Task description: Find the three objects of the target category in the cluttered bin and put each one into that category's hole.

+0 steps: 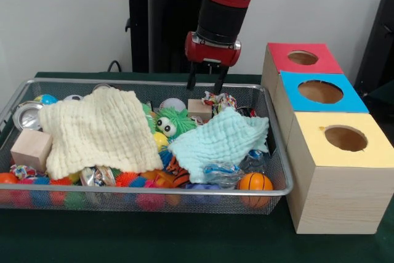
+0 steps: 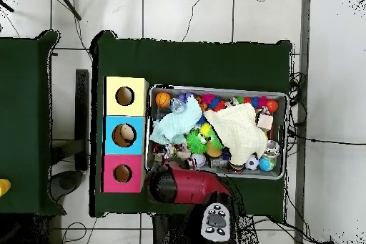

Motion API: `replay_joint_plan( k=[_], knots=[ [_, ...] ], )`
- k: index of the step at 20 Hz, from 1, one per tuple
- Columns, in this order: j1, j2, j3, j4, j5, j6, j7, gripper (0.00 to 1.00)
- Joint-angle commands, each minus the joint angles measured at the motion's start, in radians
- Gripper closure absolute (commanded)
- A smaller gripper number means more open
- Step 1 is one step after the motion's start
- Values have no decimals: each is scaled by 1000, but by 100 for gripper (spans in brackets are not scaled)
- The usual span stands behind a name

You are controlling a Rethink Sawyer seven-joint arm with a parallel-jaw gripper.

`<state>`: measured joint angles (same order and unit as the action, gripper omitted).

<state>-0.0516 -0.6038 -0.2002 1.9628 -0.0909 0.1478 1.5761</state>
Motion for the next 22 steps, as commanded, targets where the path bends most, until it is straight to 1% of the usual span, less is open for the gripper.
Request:
replay_joint_plan(
  k=[1, 2, 8, 11, 15, 19, 22],
  knots=[
    [-101, -91, 177, 37, 163, 165, 243, 0],
    [-110, -95, 190, 48, 175, 171, 241, 0],
    [-111, -107, 207, 80, 245, 175, 256, 0],
    [-108, -100, 210, 94, 272, 153, 258, 0],
    [-105, -69, 217, 121, 293, 74, 271, 0],
    [-83, -42, 213, 139, 306, 7, 289, 0],
    [-77, -20, 215, 155, 301, -56, 297, 0]
  ],
)
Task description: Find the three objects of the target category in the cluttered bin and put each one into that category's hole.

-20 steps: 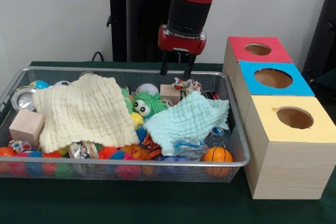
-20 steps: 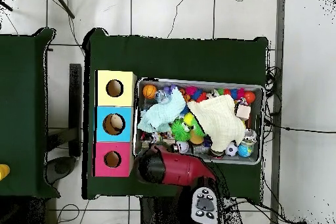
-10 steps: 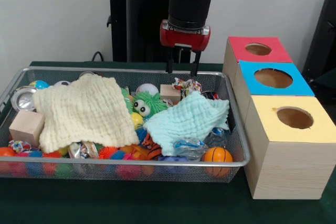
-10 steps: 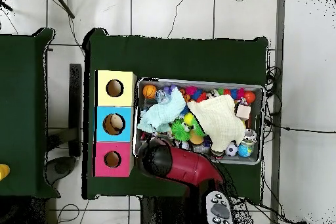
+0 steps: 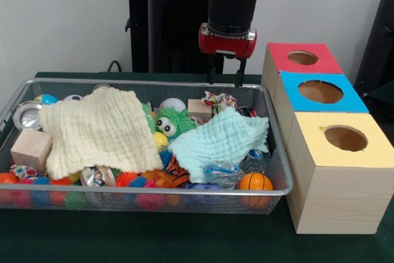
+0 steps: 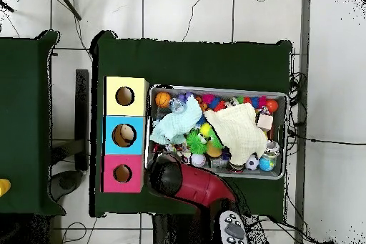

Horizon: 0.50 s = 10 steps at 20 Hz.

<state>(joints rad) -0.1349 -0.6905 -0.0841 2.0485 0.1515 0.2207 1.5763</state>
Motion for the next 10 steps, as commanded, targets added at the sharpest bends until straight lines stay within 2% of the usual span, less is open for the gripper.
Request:
replay_joint_plan(
  k=[1, 6, 10],
  knots=[
    [5, 72, 100, 72, 59, -144, 298, 0],
    [0, 130, 113, 76, 44, -247, 297, 0],
    [-11, 152, 126, 74, 40, -287, 287, 0]
  ],
)
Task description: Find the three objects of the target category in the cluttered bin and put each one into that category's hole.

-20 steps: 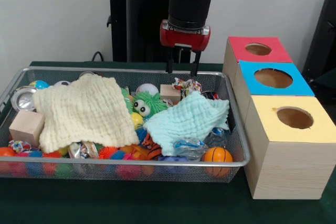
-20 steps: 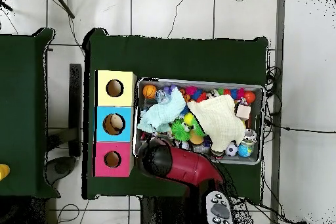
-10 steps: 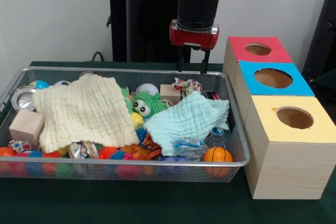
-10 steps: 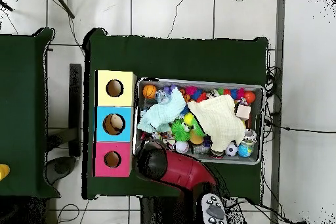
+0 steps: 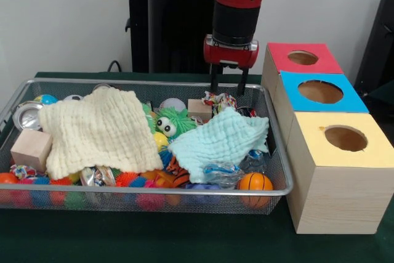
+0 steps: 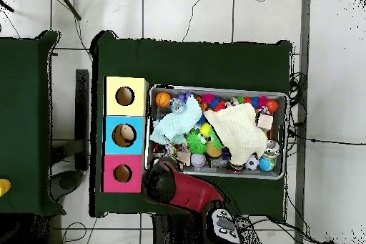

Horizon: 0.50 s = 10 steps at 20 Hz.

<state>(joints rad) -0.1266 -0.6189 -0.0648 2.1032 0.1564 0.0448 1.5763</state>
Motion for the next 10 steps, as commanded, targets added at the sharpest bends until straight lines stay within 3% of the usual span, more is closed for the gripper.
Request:
replay_joint_plan(
  k=[1, 10],
  knots=[
    [-17, 84, 104, 16, 37, -113, 284, 0],
    [-65, 125, 136, 16, -14, -201, 254, 0]
  ],
)
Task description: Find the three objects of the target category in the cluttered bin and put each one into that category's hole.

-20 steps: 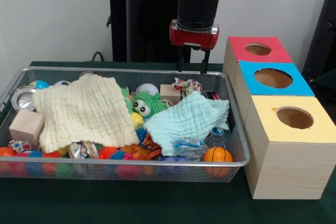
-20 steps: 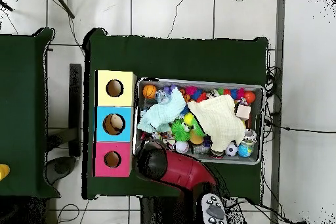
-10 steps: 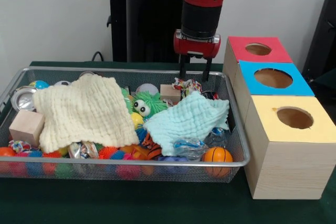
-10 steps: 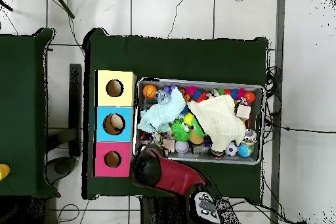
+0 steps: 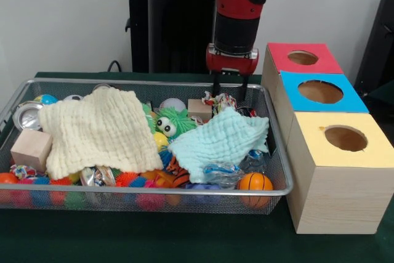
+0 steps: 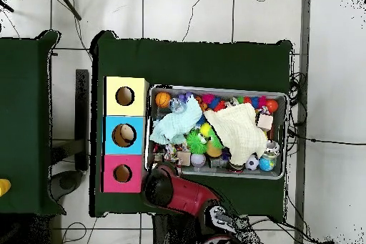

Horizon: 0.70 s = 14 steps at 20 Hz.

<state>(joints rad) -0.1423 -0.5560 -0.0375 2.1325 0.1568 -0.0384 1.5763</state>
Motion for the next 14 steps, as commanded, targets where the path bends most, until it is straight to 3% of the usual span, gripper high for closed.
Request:
replay_joint_plan(
  k=[1, 10, 14],
  knots=[
    [-52, 73, 110, -17, -23, -134, 250, 0],
    [-80, 147, 112, -68, -111, -253, 206, 0],
    [-63, 142, 96, -82, -134, -259, 186, 0]
  ],
)
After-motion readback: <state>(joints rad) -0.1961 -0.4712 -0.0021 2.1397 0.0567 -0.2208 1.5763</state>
